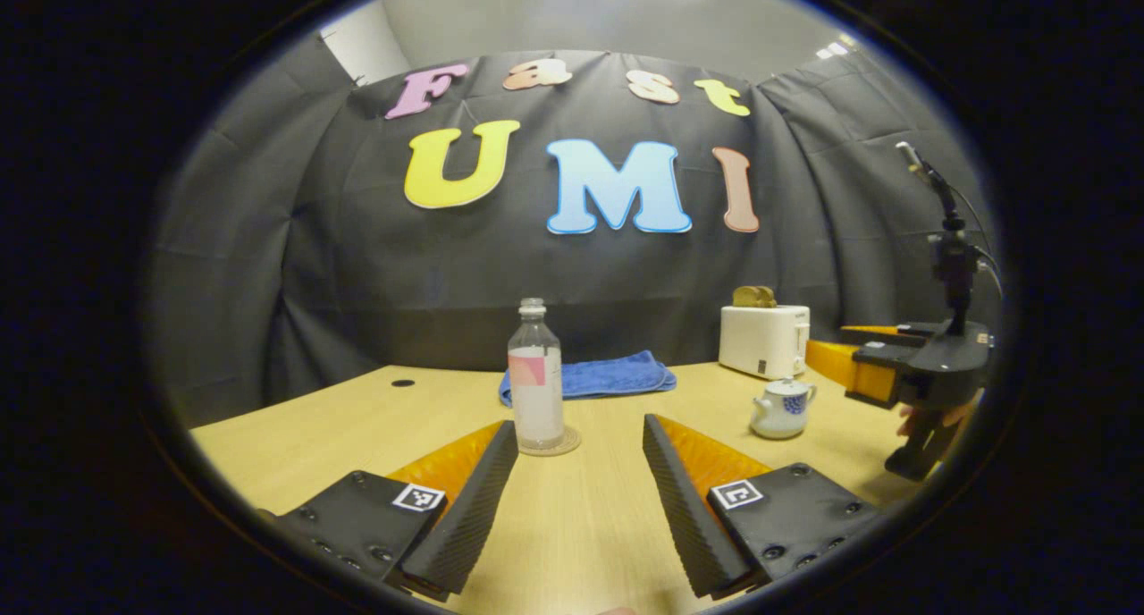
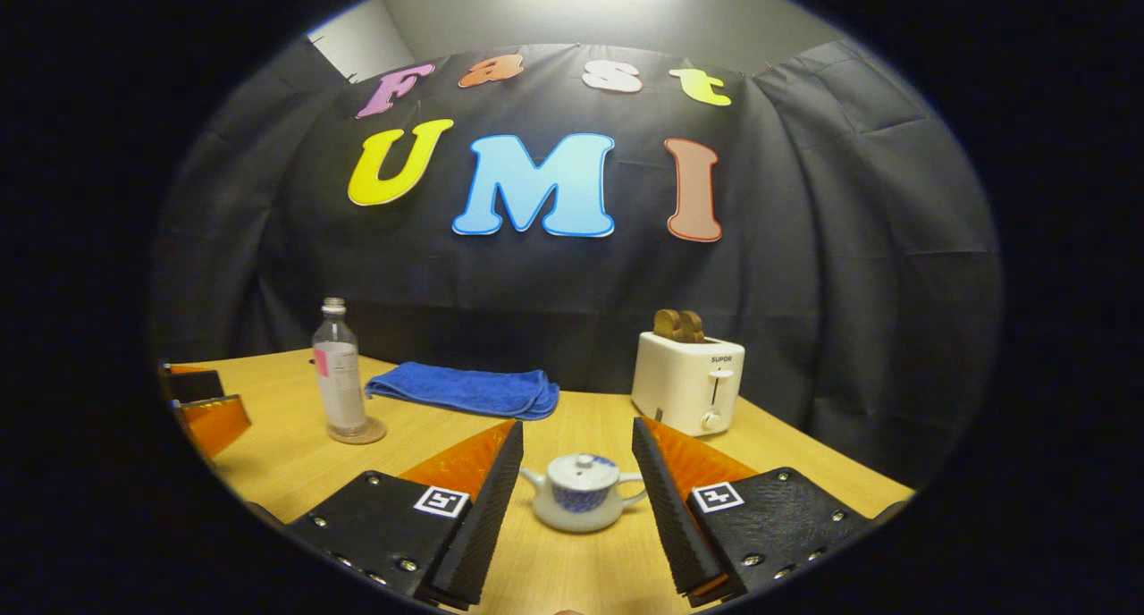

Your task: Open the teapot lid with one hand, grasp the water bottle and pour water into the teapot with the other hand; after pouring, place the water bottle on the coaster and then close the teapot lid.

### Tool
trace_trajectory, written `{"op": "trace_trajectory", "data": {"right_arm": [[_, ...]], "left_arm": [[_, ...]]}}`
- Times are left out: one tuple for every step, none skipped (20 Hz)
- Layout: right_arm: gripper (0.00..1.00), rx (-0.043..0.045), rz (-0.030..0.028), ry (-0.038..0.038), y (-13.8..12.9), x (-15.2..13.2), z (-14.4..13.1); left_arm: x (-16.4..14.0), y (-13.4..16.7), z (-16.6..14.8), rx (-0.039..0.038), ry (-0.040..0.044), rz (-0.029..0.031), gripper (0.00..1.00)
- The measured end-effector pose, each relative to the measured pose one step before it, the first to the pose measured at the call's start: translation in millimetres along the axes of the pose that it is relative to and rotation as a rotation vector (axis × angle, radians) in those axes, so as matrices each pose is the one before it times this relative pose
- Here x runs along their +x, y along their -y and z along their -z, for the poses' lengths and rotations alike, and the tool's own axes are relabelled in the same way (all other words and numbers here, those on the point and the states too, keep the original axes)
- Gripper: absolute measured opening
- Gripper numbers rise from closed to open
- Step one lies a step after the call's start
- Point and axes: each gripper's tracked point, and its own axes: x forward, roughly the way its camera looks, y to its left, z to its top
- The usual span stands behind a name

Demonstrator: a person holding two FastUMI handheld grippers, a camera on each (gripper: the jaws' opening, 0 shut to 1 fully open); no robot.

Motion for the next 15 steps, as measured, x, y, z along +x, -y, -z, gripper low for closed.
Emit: {"op": "trace_trajectory", "data": {"right_arm": [[0.76, 0.0214, -0.00351, -0.0158, -6.47, -13.03, 6.95], [0.76, 0.01861, -0.00304, -0.0073, -5.66, -10.6, 4.98], [0.76, 0.01125, 0.00053, 0.00712, -4.61, -10.95, -0.16], [0.76, 0.00244, 0.00576, 0.00249, -2.49, -7.48, 0.35], [0.76, 0.00616, 0.00078, -0.00077, -2.84, -6.54, 1.65], [0.76, 0.01501, -0.0071, 0.00059, -3.76, -6.51, -0.37], [0.76, 0.01013, -0.00107, -0.00289, -1.28, -2.52, 1.32], [0.76, 0.00852, -0.00198, 0.00064, -1.67, -2.45, 0.92], [0.76, 0.00431, 0.00279, 0.0011, -0.97, -1.53, 0.77], [0.76, -0.00191, 0.00358, 0.00746, 0.31, -1.98, 1.06], [0.76, -0.00459, 0.00591, 0.0044, 0.64, -0.45, 2.01], [0.76, 0.00079, 0.00009, 0.00343, -0.46, 0.02, 0.69], [0.76, 0.00472, 0.00268, 0.00111, -0.36, 1.07, 1.84], [0.76, 0.00171, 0.00396, -0.00198, 0.09, 1.45, 2.2], [0.76, 0.00287, -0.00042, -0.00623, -1.25, 2.1, 3.2]], "left_arm": [[-0.98, 10.03, 0.66, 0.00067, 0.00236, 0.01318, 0.97], [-1.01, 10.89, 3.31, -0.00006, -0.00242, 0.01077, 0.97], [-2.42, 7.36, 0.48, 0.00506, 0.00121, 0.00771, 0.97], [-2.54, 4.25, 0.09, 0.00924, 0.00205, -0.002, 0.97], [-4.06, 6.69, -1.33, 0.00953, 0.00689, 0.00377, 0.97], [-4.93, 4.84, -1.76, 0.00361, 0.0101, -0.00122, 0.97], [-3.05, 1.71, -1.72, -0.00047, 0.00758, -0.00271, 0.97], [-2.31, 0.89, -0.53, -0.00334, 0.00506, -0.00685, 0.96], [-1.4, 0.56, 0.16, -0.00472, -0.00002, -0.00273, 0.96], [0.63, 1.33, 4.38, -0.00829, -0.00742, -0.00468, 0.97], [0.17, -0.91, 3.36, -0.01223, -0.0156, -0.00173, 0.97], [-1.29, -2.83, 0.04, -0.00398, 0.0004, -0.01055, 0.97], [0.38, -3.76, -2.32, -0.00411, 0.00726, -0.01095, 0.97], [-0.19, -0.47, -1.04, -0.00214, -0.0006, -0.00178, 0.97], [1.2, 0.22, 3.09, 0.00209, -0.00327, -0.00323, 0.97]]}}
